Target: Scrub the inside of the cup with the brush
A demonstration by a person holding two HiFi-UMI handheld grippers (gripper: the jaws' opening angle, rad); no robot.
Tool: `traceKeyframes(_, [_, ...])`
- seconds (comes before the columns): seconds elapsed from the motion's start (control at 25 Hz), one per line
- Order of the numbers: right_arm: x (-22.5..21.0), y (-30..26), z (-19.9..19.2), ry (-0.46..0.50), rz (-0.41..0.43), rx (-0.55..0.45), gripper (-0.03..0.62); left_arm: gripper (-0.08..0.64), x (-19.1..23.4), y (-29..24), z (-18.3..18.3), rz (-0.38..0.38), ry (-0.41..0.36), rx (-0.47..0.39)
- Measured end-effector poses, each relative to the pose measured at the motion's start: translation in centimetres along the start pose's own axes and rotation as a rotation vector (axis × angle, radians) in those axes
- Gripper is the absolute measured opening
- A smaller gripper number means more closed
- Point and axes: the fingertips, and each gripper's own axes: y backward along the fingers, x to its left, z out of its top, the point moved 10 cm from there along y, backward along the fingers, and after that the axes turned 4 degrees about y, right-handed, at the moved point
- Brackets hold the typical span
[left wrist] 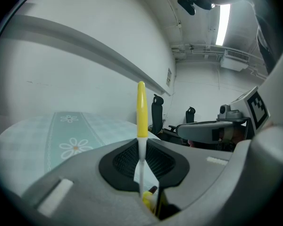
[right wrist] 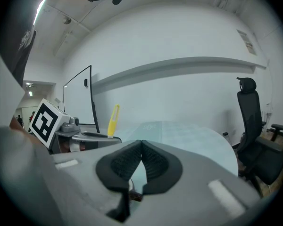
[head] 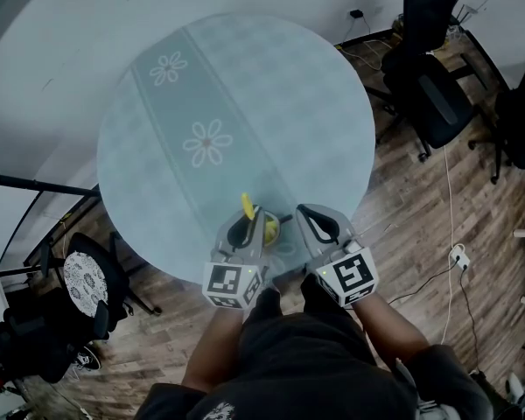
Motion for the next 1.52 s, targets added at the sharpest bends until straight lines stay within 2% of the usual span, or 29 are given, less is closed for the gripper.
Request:
traceKeyframes(0.44, [1.7, -0.3, -0.2, 0.007, 0.031, -0.011, 0.002, 0.037, 0.2, 1.5, -0.3, -0.008, -0.015, 0.006])
traceKeyframes(1.0, [3.1, -0.8, 0.1, 0.012, 0.059, -0.020, 0.002, 0.037, 1.3, 3.8, -0.5, 0.027, -0.024, 0.013])
traceKeyframes(1.52, [3.3, -1.2, 0.2, 0.011, 0.045, -0.009, 0.002, 0.037, 2.8, 3.4, -0.3, 0.039, -0.025, -0.002])
